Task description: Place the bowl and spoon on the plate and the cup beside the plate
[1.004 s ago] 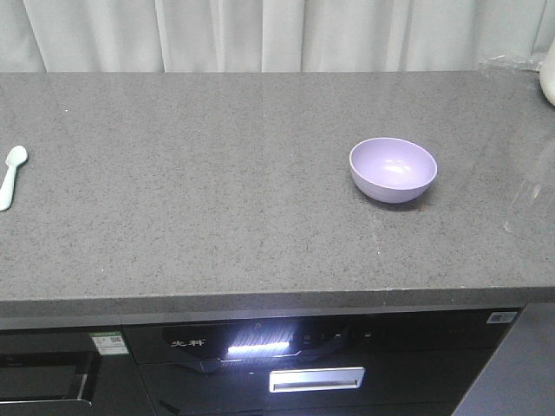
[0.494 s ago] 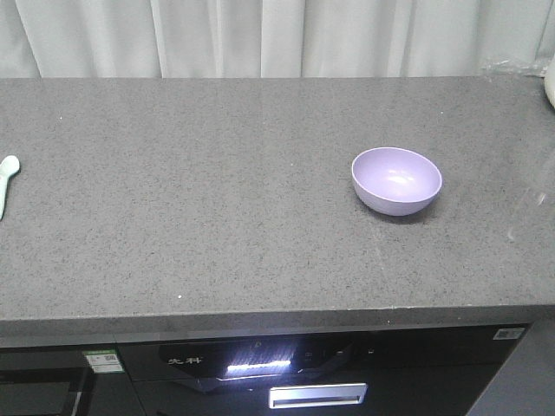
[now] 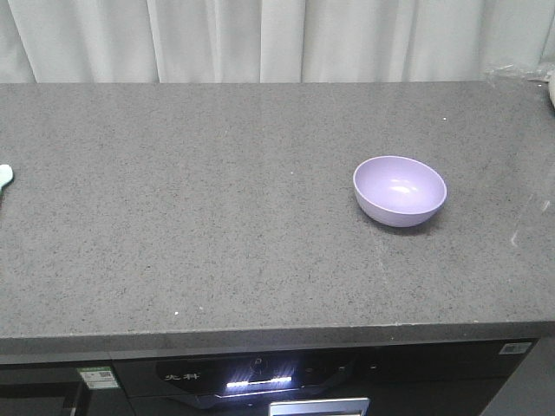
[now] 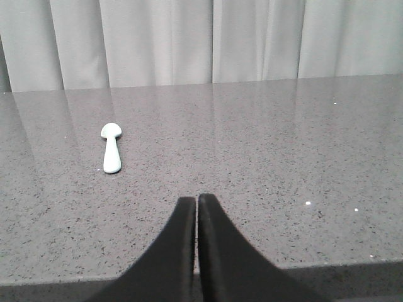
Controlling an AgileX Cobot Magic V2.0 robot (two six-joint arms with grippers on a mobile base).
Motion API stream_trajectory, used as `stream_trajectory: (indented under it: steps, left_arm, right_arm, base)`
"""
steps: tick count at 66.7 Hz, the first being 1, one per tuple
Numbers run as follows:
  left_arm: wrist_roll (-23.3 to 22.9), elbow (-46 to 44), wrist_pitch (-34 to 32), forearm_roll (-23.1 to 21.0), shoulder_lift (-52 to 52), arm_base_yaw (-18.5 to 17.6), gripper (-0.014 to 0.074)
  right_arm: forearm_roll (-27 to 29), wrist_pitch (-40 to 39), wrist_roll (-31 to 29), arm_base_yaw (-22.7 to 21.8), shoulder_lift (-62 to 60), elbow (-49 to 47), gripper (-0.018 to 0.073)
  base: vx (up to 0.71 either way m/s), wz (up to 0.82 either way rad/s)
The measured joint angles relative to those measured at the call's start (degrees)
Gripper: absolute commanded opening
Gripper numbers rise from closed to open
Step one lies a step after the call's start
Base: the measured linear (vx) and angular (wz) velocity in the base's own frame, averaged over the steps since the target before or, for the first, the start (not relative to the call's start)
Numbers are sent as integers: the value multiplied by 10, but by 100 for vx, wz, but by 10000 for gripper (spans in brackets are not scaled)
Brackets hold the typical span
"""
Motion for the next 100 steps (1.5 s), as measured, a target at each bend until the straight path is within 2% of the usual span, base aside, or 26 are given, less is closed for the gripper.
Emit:
stream_trajectory:
  steps: [100]
  left_arm:
    - [0,0,0,0,0,0,-6]
  right_arm:
    - [0,0,0,0,0,0,-6]
  base:
    - [4,0]
